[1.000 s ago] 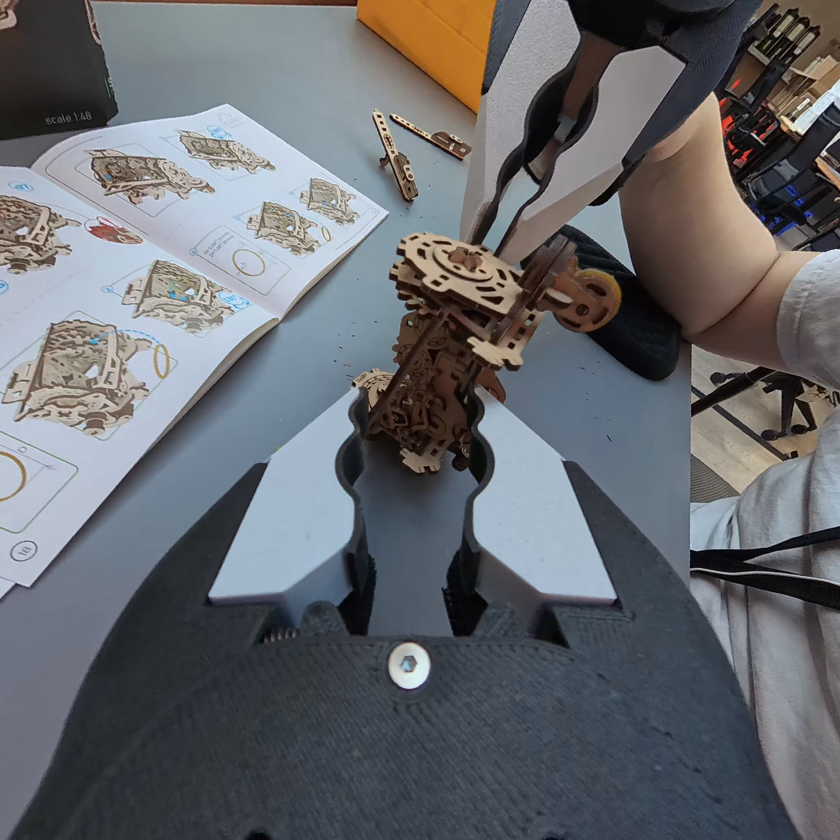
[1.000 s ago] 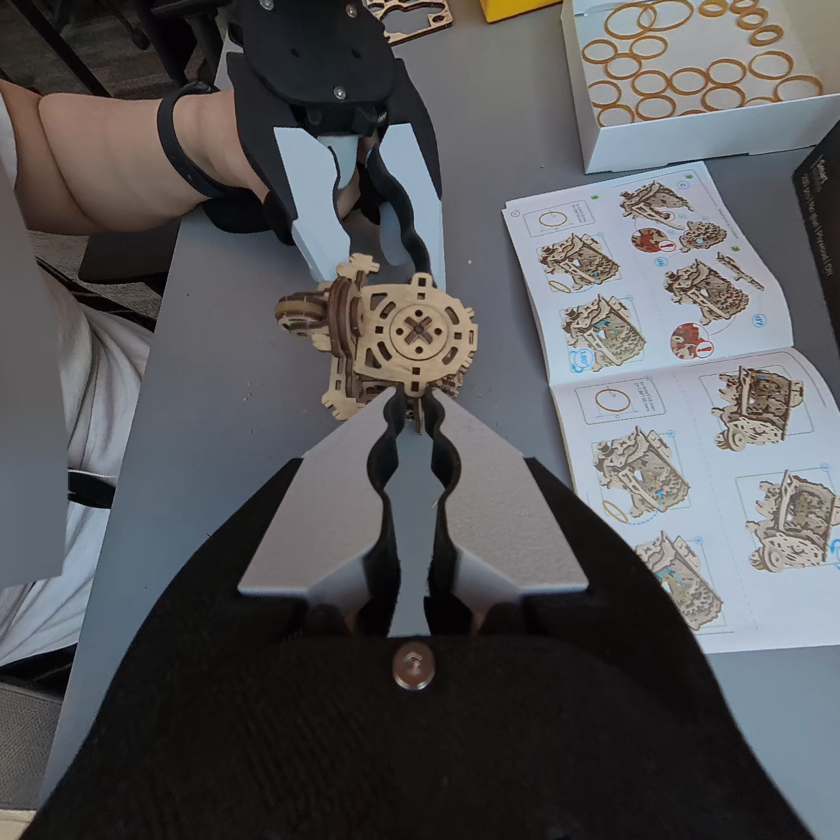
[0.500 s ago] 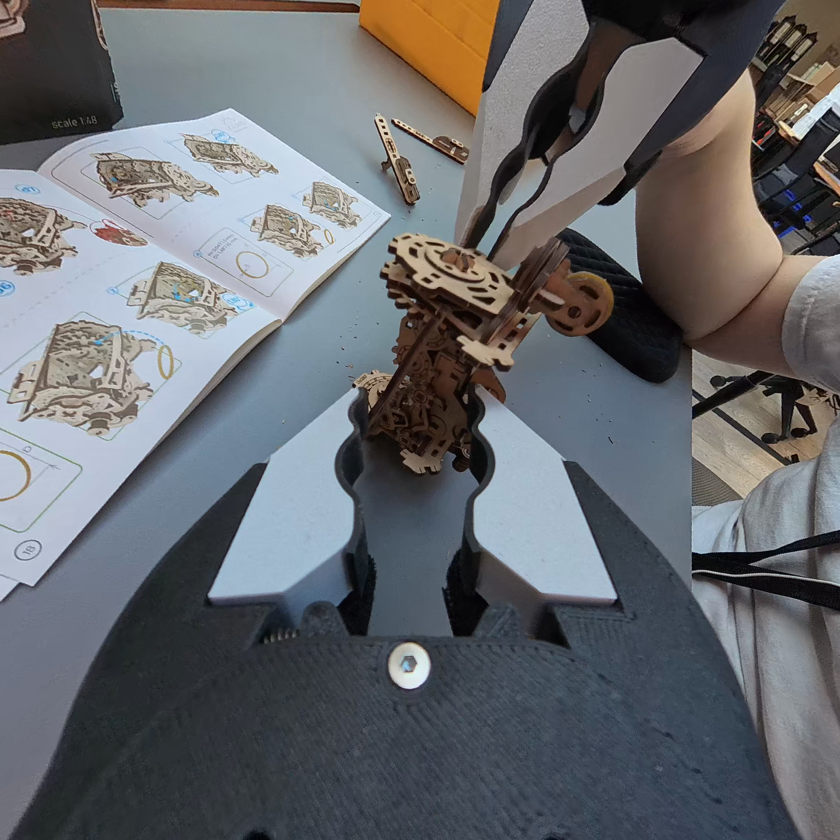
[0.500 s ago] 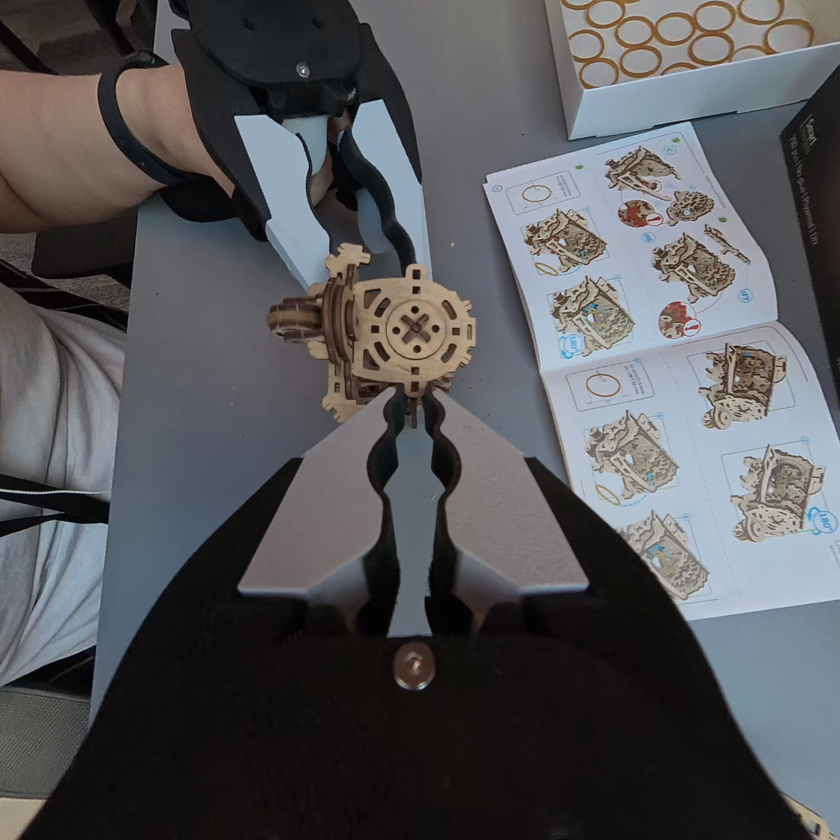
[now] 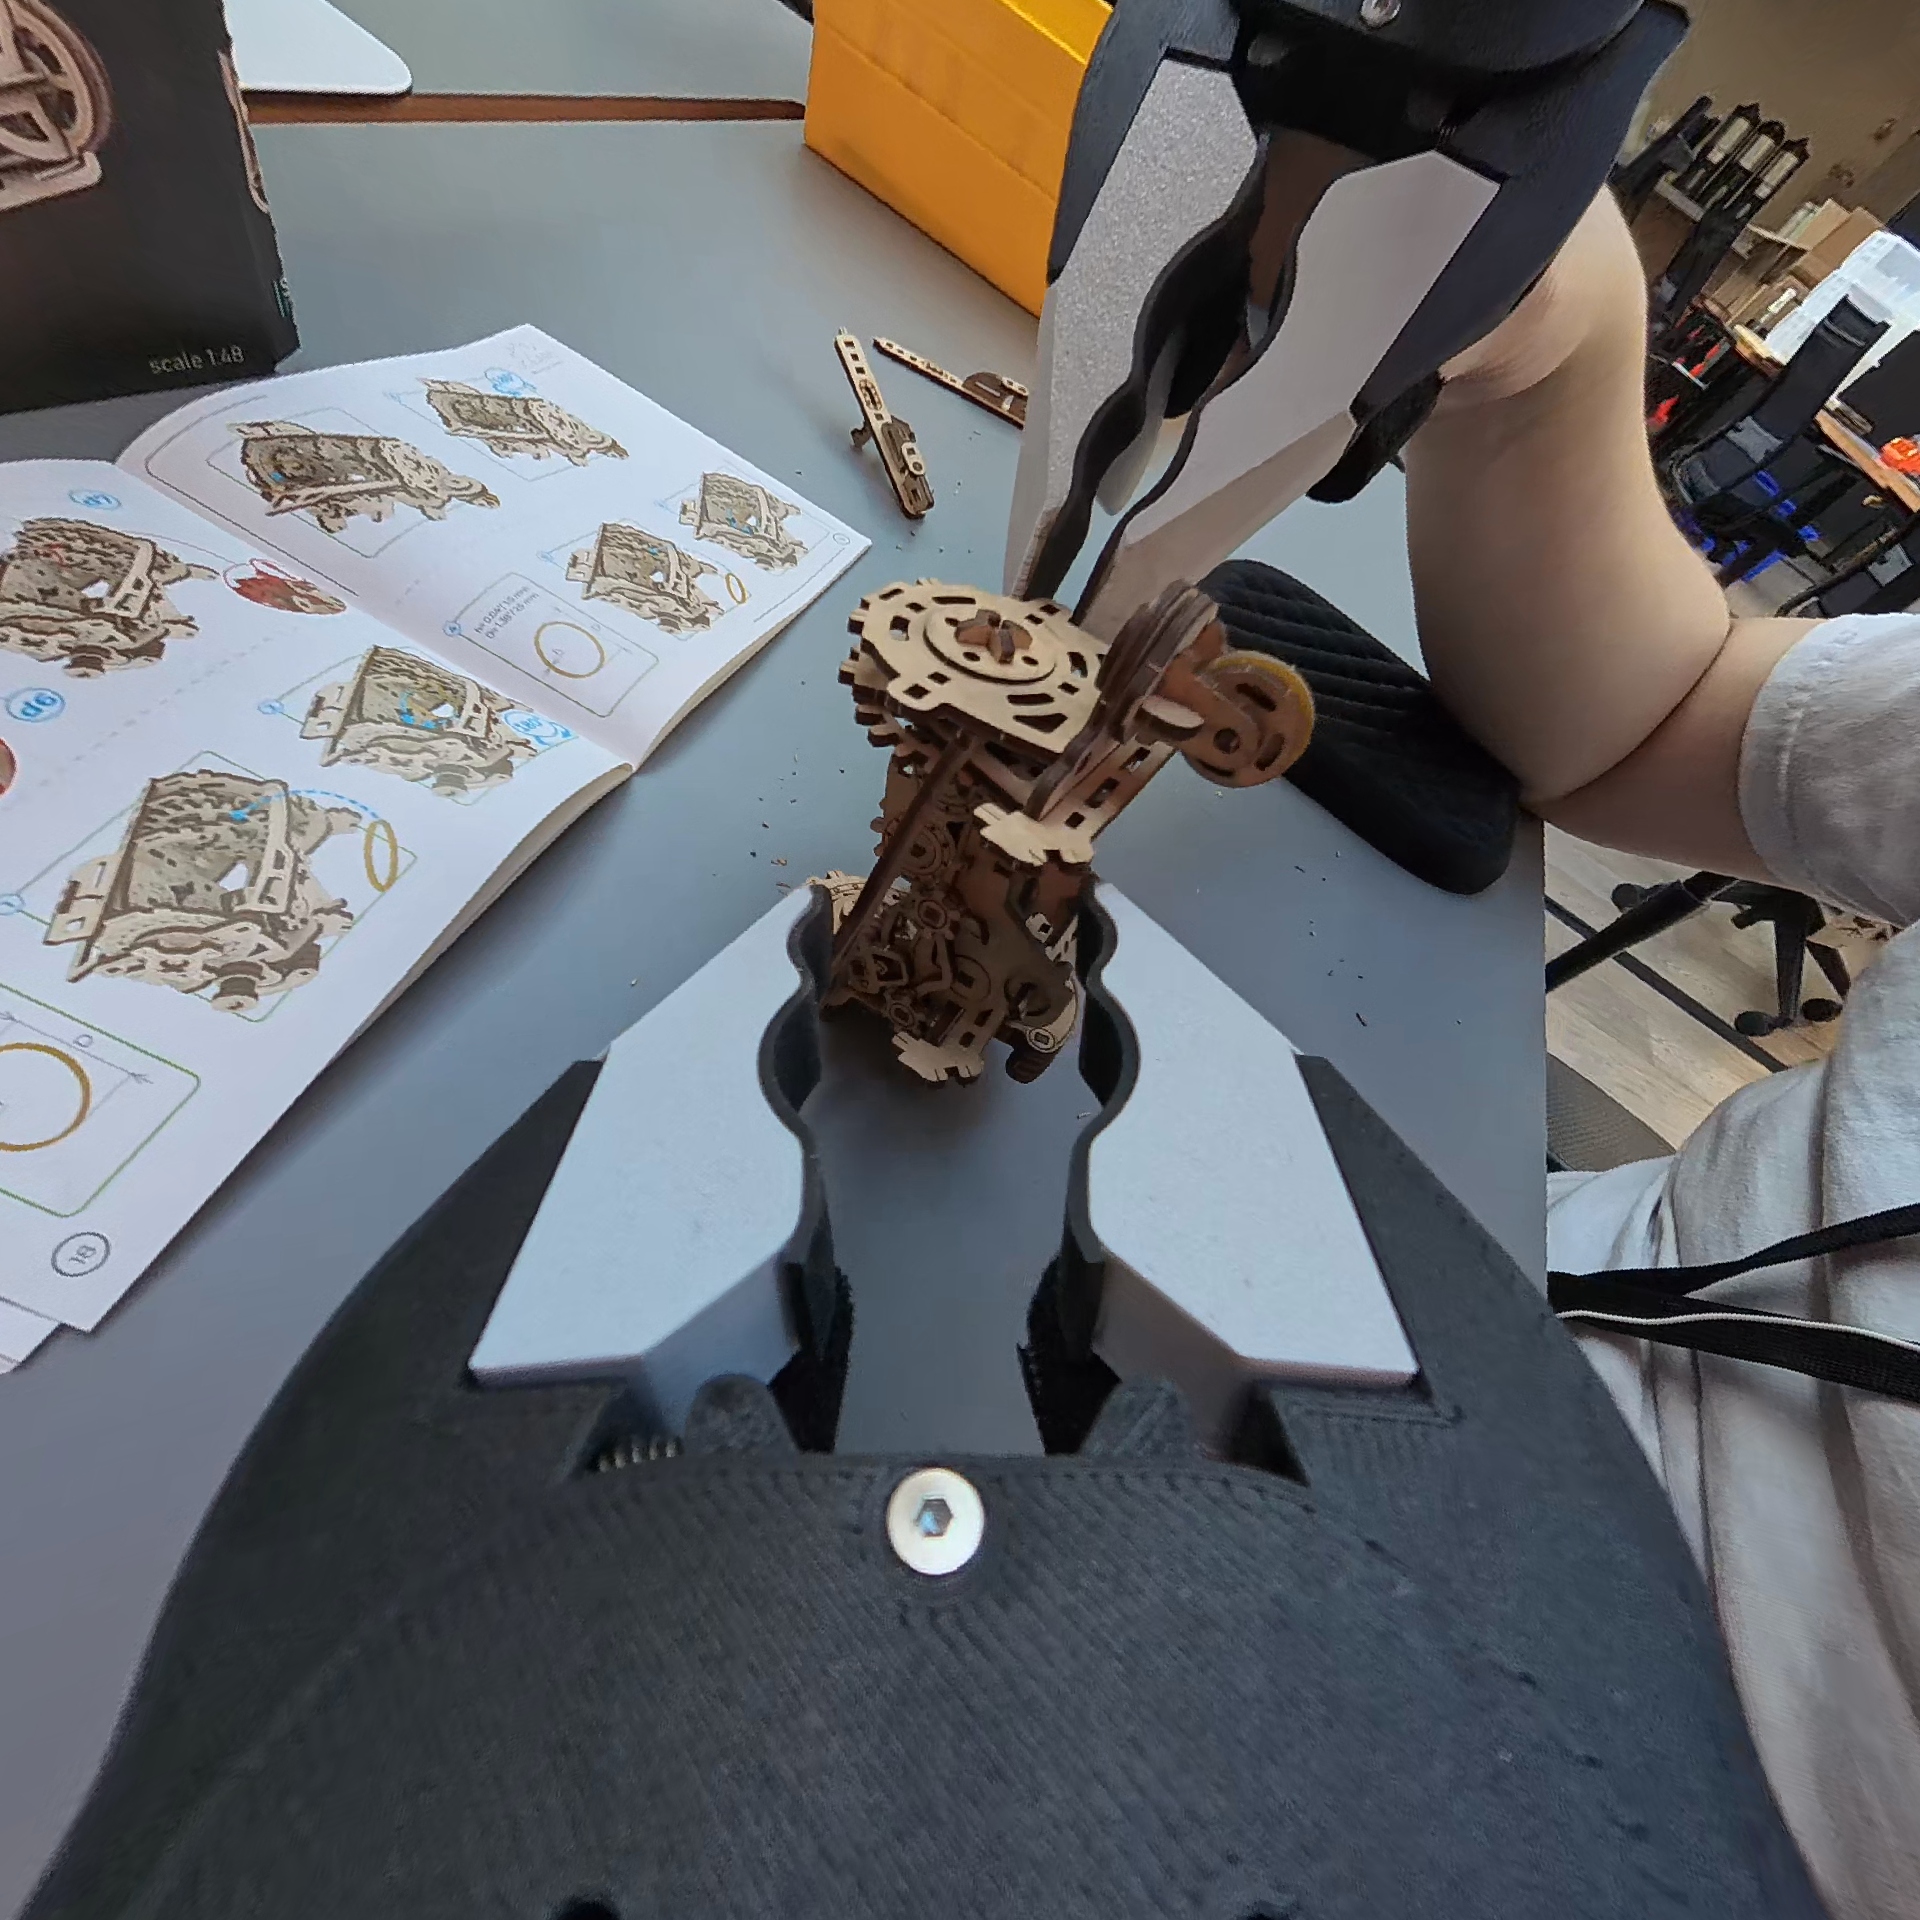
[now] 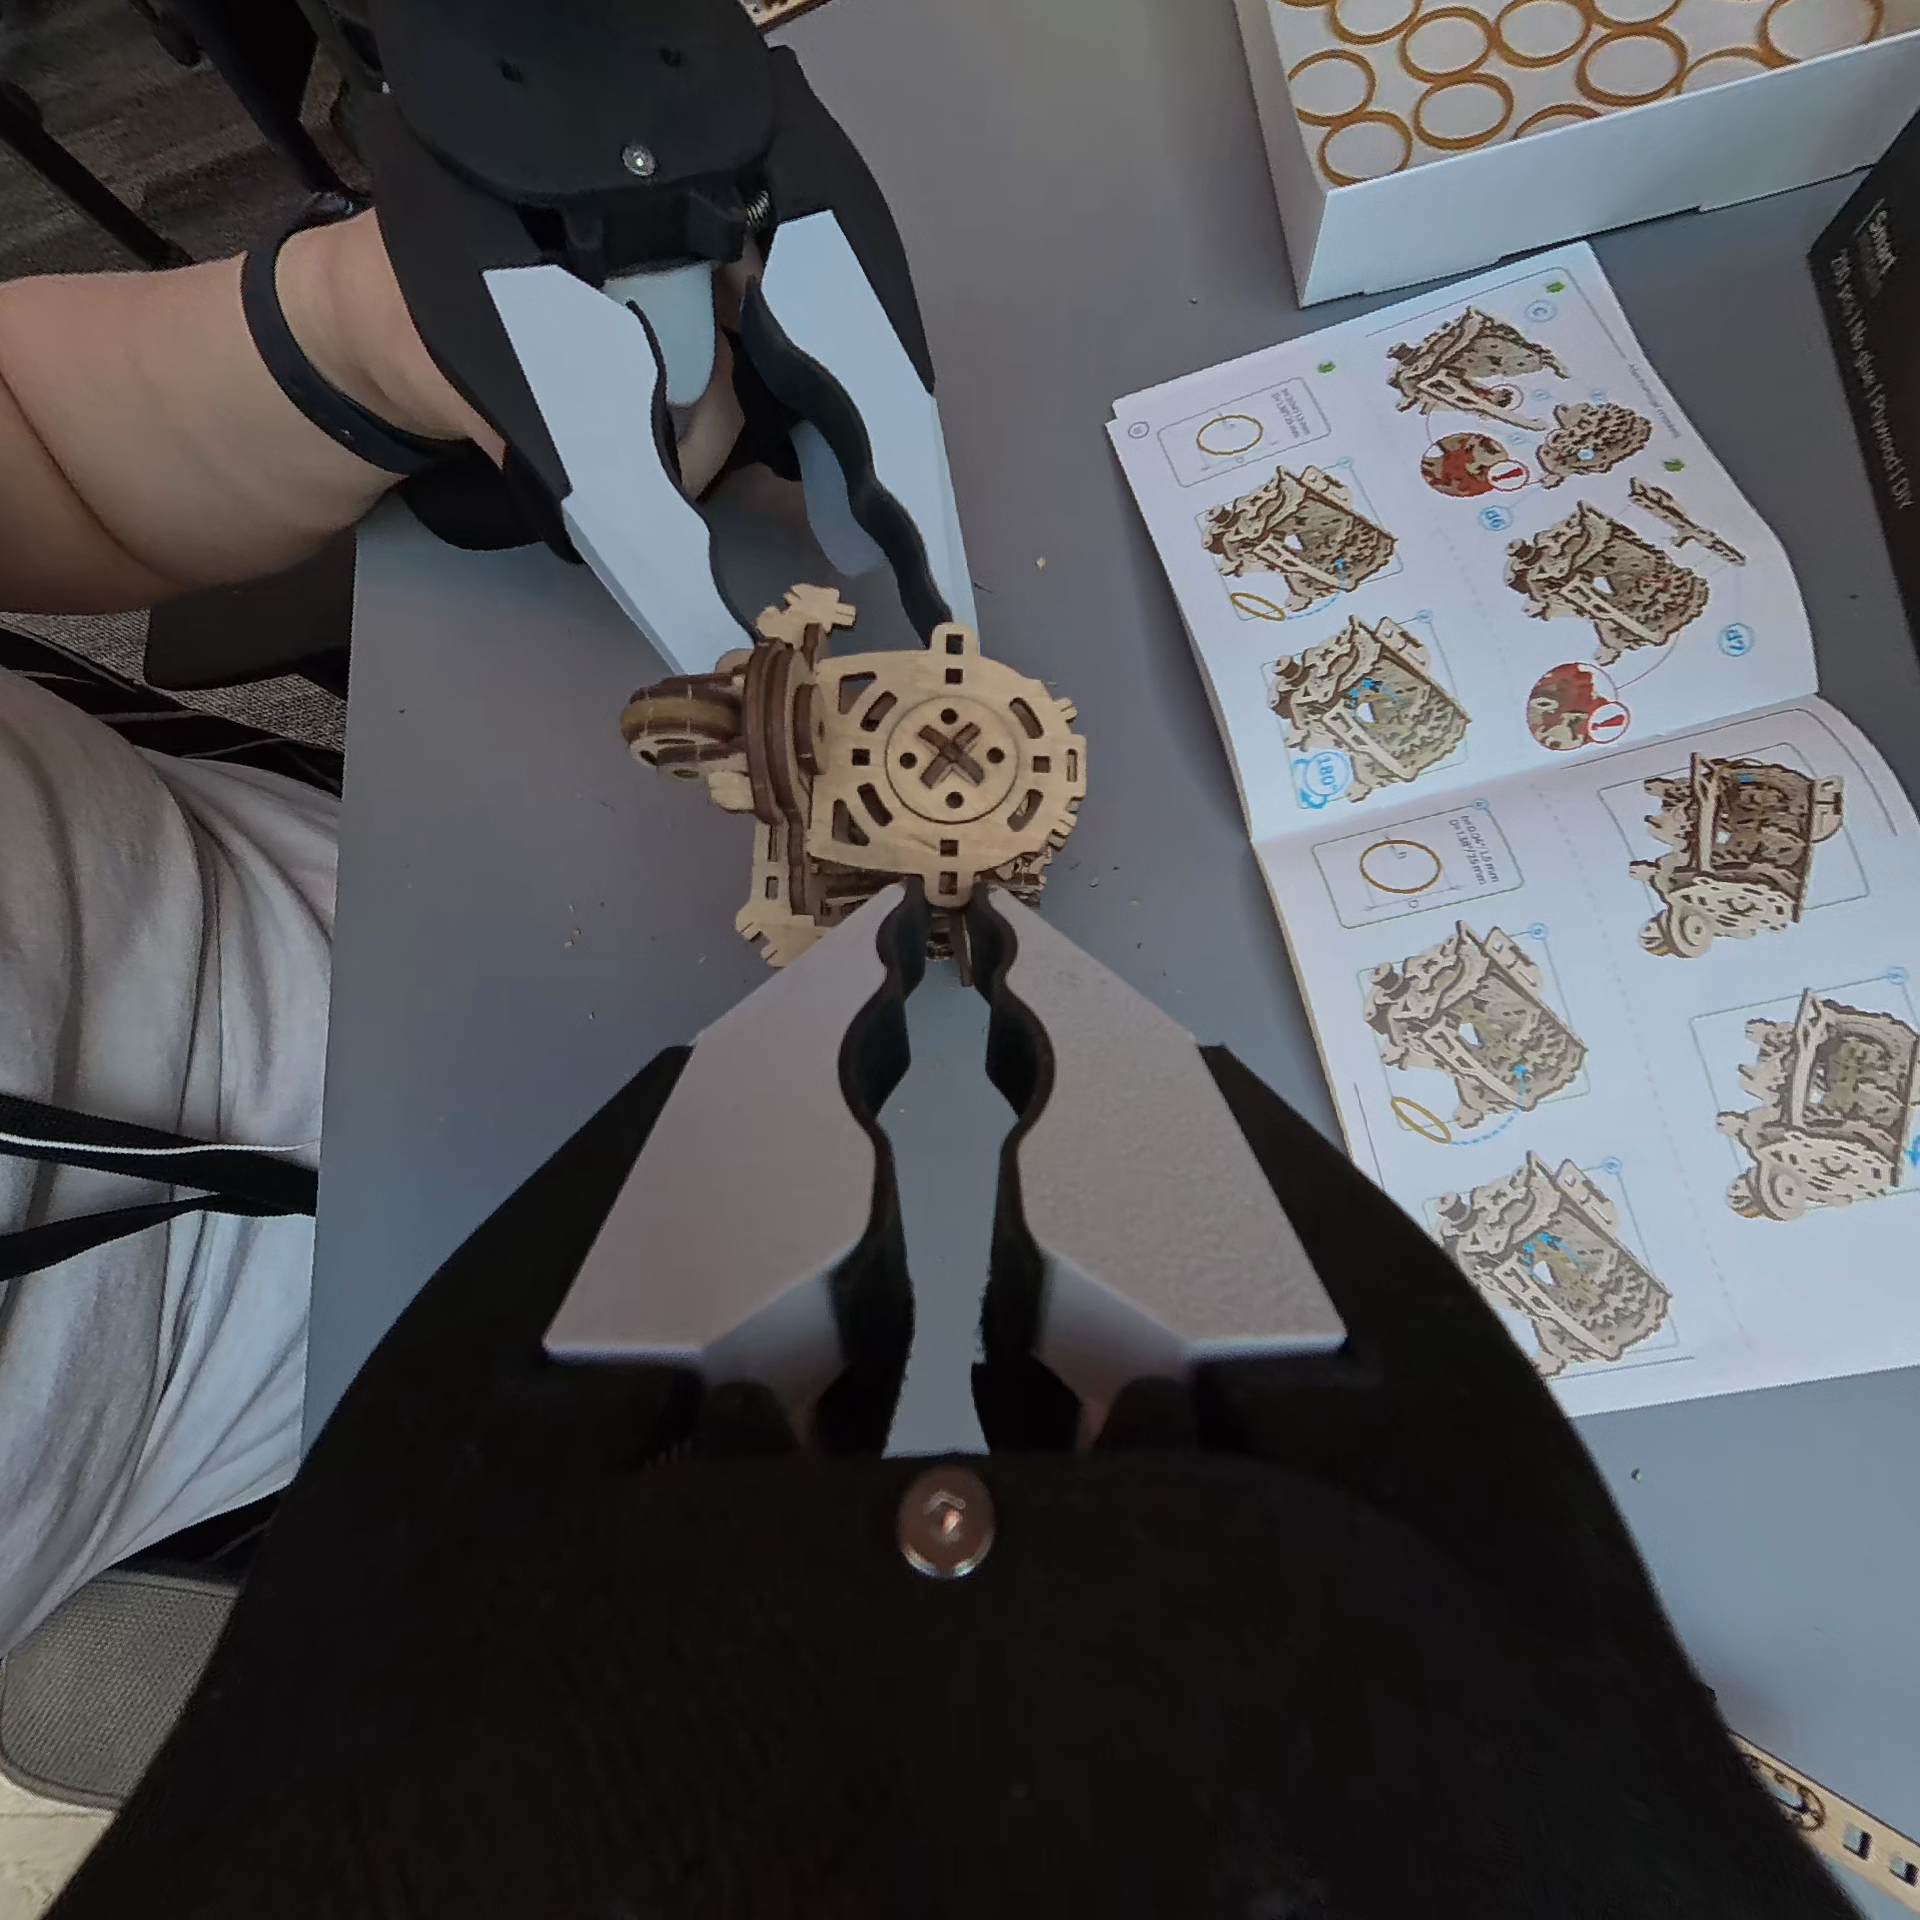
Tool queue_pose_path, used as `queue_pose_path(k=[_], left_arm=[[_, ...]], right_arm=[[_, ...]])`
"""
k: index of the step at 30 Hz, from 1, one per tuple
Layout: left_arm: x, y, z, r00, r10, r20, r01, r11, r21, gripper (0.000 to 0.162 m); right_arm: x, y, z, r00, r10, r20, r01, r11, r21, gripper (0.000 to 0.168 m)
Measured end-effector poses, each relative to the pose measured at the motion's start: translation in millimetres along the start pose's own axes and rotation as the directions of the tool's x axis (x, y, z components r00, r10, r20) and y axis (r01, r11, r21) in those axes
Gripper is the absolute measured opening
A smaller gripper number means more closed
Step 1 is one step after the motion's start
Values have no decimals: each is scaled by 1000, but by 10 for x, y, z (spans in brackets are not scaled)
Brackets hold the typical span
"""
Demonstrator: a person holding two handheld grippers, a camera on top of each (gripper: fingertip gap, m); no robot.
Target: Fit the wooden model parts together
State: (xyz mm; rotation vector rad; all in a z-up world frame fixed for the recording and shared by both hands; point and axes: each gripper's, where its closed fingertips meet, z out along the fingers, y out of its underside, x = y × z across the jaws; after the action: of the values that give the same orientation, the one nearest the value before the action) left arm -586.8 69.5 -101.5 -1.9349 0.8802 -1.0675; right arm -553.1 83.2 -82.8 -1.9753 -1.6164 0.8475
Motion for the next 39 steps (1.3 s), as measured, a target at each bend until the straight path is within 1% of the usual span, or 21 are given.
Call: queue_pose_path(k=[2,4,7,9,12,16,19,21,23,29,35,39], left_arm=[[25,-25,-44,999,-2,36,2,1000,18,47],[44,-47,-100,994,6,109,-12,998,55,50],[64,-1,-165,972,18,235,-42,994,98,50],[45,60,-193,943,34,330,-69,993,96,48],[115,111,-180,920,47,389,-89,992,90,45],[283,72,-80,927,38,373,-97,985,140,32],[299,11,-19,922,39,386,-106,982,156,25],[293,-6,32,912,51,407,-120,982,145,21],[235,-3,73,886,77,457,-145,982,117,17],[173,-62,93,816,134,562,-223,971,91,15],[150,-86,101,796,125,592,-228,968,102,10],[116,-37,148,787,134,602,-220,973,71,8]], right_arm=[[2,2,-5,1000,7,7,-7,1000,4,7],[8,5,-8,1000,15,12,-15,1000,8,7],[17,16,-10,1000,17,13,-17,1000,8,7],[18,19,-8,1000,20,19,-20,1000,10,7],[24,29,-11,1000,23,21,-23,1000,11,7],[24,30,-19,1000,19,16,-20,1000,13,7],[25,33,-16,1000,18,13,-18,1000,11,7],[25,37,-15,1000,17,11,-17,1000,11,7],[27,36,-19,1000,15,9,-16,1000,12,7],[32,56,-6,1000,15,1,-15,1000,7,7],[33,59,-2,1000,14,-11,-14,1000,7,7],[17,57,2,1000,16,-8,-16,1000,7,7]])
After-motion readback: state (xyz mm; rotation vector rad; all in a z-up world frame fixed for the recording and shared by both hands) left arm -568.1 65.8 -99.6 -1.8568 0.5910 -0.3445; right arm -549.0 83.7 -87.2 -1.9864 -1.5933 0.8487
